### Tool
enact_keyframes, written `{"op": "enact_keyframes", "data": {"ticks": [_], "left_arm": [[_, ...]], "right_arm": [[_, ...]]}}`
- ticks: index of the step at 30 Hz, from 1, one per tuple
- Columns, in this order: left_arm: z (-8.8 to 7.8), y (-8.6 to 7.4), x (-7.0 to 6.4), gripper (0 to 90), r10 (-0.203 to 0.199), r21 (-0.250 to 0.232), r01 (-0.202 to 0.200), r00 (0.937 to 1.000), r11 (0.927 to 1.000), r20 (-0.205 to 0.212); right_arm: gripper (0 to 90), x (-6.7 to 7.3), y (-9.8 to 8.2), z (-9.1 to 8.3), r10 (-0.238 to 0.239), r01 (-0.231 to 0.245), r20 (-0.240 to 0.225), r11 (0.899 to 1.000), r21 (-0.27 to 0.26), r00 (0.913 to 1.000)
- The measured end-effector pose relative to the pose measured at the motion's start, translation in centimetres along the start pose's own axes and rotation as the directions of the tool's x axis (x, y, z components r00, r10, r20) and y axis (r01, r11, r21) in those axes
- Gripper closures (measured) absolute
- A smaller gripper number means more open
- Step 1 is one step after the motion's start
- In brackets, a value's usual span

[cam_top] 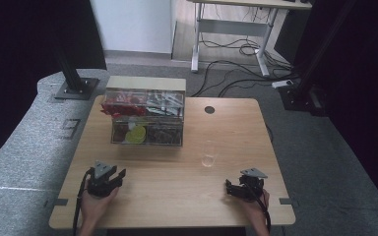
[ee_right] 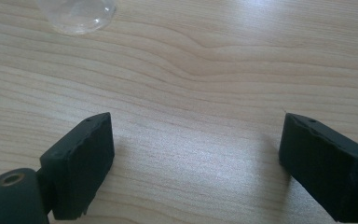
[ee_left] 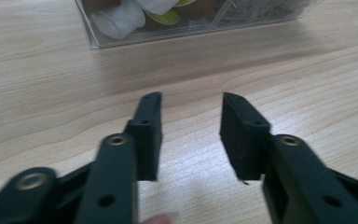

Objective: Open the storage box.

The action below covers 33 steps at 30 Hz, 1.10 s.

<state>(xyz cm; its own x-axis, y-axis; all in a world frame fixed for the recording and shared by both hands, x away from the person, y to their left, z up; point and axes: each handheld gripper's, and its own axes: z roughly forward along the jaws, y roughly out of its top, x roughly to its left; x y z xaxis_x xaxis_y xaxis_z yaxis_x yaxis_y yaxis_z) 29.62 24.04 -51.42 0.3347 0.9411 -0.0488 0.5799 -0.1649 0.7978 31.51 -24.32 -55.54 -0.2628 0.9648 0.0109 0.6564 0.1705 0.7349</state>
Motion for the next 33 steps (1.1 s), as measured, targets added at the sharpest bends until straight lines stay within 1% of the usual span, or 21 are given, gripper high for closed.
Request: {"op": "enact_keyframes", "data": {"ticks": [1, 2, 5, 7, 10, 11, 12, 13, 16, 21, 26, 33], "left_arm": [[-0.1, 0.1, 0.1, 68.6, -0.006, -0.006, 0.006, 1.0, 1.0, 0.001], [-0.3, 0.1, 0.2, 68.6, -0.009, -0.017, 0.01, 0.9999, 0.9998, 0.004], [-0.7, 0.4, 0.5, 76.2, -0.039, -0.031, 0.04, 0.9983, 0.9987, 0.043], [-0.8, 0.6, 0.5, 79.8, -0.054, -0.04, 0.056, 0.9972, 0.9976, 0.052], [-0.9, 0.9, 0.6, 84.0, -0.056, -0.037, 0.059, 0.9965, 0.9976, 0.062], [-0.9, 0.9, 0.7, 86.9, -0.059, -0.032, 0.061, 0.9961, 0.9976, 0.066], [-0.9, 1.0, 0.8, 86.9, -0.061, -0.031, 0.064, 0.9956, 0.9975, 0.07], [-0.9, 1.1, 0.9, 89.5, -0.06, -0.025, 0.062, 0.9952, 0.9977, 0.077], [-1.0, 1.2, 1.2, 90.0, -0.064, -0.021, 0.066, 0.9948, 0.9976, 0.079], [-0.9, 1.5, 2.0, 90.0, -0.084, -0.021, 0.086, 0.9936, 0.9961, 0.075], [-0.3, 2.1, 2.6, 90.0, -0.108, -0.029, 0.11, 0.9916, 0.9935, 0.072], [0.8, 3.3, 2.7, 90.0, -0.097, -0.014, 0.098, 0.992, 0.995, 0.081]], "right_arm": [[10.6, 0.0, 0.0, 0.0, -0.001, 0.001, 0.0, 1.0, -0.001, 1.0], [10.6, 0.0, 0.0, 0.0, -0.001, 0.001, 0.0, 1.0, -0.001, 1.0], [10.8, 0.0, 0.0, 0.0, -0.001, 0.001, 0.0, 1.0, -0.002, 1.0], [11.1, 0.0, 0.0, 0.0, 0.0, 0.0, 0.0, 1.0, -0.002, 1.0], [11.5, 0.0, 0.0, 0.0, -0.001, 0.001, -0.001, 1.0, -0.002, 1.0], [11.6, 0.0, 0.0, 0.0, -0.001, 0.001, -0.001, 1.0, -0.003, 1.0], [11.6, 0.0, 0.0, 0.0, -0.001, 0.001, -0.001, 1.0, -0.003, 1.0], [11.8, 0.0, 0.0, 0.0, -0.001, 0.001, -0.001, 1.0, -0.003, 1.0], [12.1, 0.0, 0.0, 0.0, -0.001, 0.001, -0.002, 1.0, -0.003, 1.0], [12.6, 0.1, 0.1, 0.0, -0.003, 0.003, -0.003, 1.0, -0.005, 1.0], [12.8, 0.1, 0.1, 0.0, -0.004, 0.004, -0.002, 1.0, -0.006, 1.0], [13.0, 0.1, 0.1, 0.1, -0.004, 0.004, -0.002, 1.0, -0.006, 1.0]]}}
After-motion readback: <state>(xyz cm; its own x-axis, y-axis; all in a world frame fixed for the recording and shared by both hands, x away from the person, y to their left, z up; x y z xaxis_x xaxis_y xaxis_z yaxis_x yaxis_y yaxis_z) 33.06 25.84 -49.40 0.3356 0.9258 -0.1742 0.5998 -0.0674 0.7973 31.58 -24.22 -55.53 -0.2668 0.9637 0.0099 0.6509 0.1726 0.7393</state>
